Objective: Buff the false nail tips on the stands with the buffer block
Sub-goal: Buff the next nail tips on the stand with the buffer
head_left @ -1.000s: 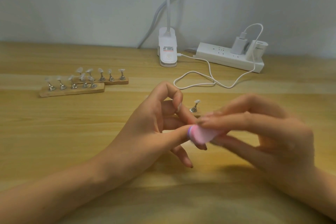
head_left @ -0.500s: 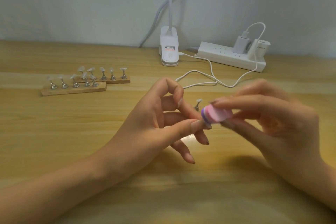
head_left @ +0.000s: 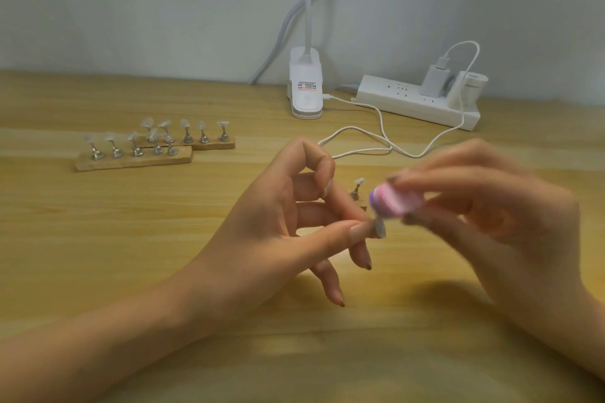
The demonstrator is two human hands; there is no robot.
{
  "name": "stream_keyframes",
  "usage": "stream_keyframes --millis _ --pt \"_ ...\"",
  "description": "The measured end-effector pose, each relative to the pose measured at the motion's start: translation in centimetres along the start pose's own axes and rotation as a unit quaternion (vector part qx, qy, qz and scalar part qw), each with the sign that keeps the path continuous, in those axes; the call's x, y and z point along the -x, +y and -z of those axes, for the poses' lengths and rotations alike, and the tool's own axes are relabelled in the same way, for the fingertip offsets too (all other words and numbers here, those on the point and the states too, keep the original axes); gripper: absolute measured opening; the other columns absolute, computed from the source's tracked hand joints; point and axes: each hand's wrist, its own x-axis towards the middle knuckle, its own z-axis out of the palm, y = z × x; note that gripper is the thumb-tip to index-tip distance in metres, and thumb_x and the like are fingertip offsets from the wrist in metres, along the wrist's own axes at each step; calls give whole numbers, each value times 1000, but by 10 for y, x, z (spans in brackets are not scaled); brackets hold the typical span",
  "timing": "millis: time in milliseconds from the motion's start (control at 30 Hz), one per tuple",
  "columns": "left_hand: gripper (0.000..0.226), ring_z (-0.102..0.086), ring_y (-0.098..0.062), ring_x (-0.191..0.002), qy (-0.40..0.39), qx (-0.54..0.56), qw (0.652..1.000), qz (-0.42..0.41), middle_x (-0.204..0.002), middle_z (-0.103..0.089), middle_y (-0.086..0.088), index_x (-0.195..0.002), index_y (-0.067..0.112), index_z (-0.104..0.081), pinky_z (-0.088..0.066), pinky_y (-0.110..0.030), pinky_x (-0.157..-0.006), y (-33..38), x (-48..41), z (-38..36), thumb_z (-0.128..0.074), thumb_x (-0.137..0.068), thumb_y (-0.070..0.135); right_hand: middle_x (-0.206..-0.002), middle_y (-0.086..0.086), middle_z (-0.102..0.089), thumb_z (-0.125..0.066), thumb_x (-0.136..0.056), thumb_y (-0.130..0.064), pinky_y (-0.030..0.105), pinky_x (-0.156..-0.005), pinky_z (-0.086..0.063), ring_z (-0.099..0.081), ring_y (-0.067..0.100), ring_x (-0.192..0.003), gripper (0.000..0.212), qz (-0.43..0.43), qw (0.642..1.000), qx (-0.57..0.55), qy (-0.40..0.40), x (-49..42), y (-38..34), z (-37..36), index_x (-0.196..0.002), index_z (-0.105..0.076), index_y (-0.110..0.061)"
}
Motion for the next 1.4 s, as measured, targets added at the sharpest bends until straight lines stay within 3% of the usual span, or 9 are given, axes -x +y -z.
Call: stream_keyframes --millis 267,600,700,833,933,1233,1400 --pt "39 -71 -25 -67 9 -18 1000 -8 -78 -66 -5 -83 24 -39 -52 -29 -42 -2 0 1 -73 -83 5 -102 -7 -66 -71 -88 -16 24 -83 -53 -70 14 -98 22 49 997 54 -39 2 -6 -3 -109 -69 -23" --pt "38 -69 -24 -65 13 -18 1000 -8 -79 -66 -7 -82 26 -39 -51 -29 -42 -2 1 1 -70 -83 5 -101 -4 -67 -74 -86 -13 26 -78 -56 -70 16 -97 23 20 999 38 -22 2 -3 -2 -107 -69 -20" --pt "38 -69 -22 -65 12 -22 1000 -9 -78 -66 -4 -81 27 -38 -51 -27 -42 -2 0 2 -71 -83 7 -104 -8 -66 -72 -89 -18 25 -84 -54 -70 14 -98 21 47 996 54 -50 3 -4 -4 -109 -71 -22" --pt "41 -68 -23 -65 14 -22 1000 -10 -78 -66 -5 -84 24 -37 -51 -29 -42 -3 1 2 -73 -85 3 -102 -3 -68 -73 -89 -13 27 -79 -56 -70 16 -96 20 13 998 51 -15 1 -3 -2 -106 -70 -24" --pt "38 -68 -24 -65 11 -26 1000 -7 -78 -66 -4 -81 26 -37 -50 -28 -41 -2 1 2 -71 -83 7 -102 -6 -67 -72 -90 -19 27 -84 -54 -71 15 -98 15 42 997 50 -49 4 -5 -4 -100 -76 -28" --pt "40 -69 -24 -66 -2 -16 1000 -16 -79 -67 -4 -81 29 -38 -52 -30 -43 1 1 1 -69 -85 4 -103 2 -66 -70 -87 -18 28 -71 -59 -68 22 -94 23 -17 1000 14 6 0 2 0 -109 -69 -22" --pt "38 -70 -26 -66 1 -16 1000 -5 -78 -64 -5 -82 25 -38 -52 -29 -42 -1 1 1 -71 -84 5 -103 -4 -64 -71 -88 -18 24 -79 -55 -69 18 -96 18 35 998 37 -35 4 -6 -4 -103 -75 -27"
